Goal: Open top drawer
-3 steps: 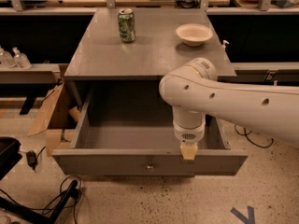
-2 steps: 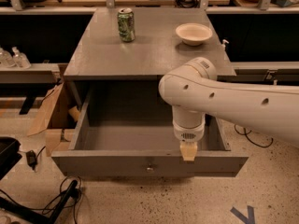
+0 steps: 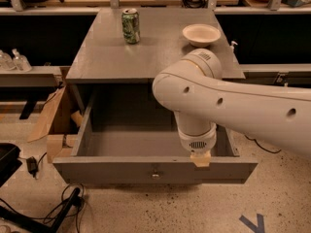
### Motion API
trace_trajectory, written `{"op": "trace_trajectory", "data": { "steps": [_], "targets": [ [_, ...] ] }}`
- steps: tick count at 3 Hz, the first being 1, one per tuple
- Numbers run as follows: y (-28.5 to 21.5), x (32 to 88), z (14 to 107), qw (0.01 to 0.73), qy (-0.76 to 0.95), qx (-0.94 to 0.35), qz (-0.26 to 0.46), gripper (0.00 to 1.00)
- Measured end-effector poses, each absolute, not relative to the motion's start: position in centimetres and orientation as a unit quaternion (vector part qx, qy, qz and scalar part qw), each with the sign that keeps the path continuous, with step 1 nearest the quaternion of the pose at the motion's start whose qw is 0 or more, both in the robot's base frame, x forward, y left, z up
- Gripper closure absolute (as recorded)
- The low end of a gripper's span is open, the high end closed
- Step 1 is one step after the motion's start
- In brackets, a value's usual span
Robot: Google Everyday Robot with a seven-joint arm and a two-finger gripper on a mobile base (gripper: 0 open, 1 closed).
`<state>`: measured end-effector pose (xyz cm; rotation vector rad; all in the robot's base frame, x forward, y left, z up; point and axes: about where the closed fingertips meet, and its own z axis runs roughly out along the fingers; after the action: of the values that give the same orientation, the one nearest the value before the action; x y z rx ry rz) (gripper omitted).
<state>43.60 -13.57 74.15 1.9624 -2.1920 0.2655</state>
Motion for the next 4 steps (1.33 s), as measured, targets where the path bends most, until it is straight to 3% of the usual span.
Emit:
{"op": "trace_trajectory", "data": {
  "steps": [1,2,4],
  "targets": [
    [-13.5,42.7,75.2,0.100,-0.732,0.668,0.092,1.00],
    [-14.5,42.3,75.9,0.063,-0.732,0.674,0.075,1.00],
    [-21.4,42.3,79.7,-0.156,-0.747,0.645,0.036,1.00]
  ]
}}
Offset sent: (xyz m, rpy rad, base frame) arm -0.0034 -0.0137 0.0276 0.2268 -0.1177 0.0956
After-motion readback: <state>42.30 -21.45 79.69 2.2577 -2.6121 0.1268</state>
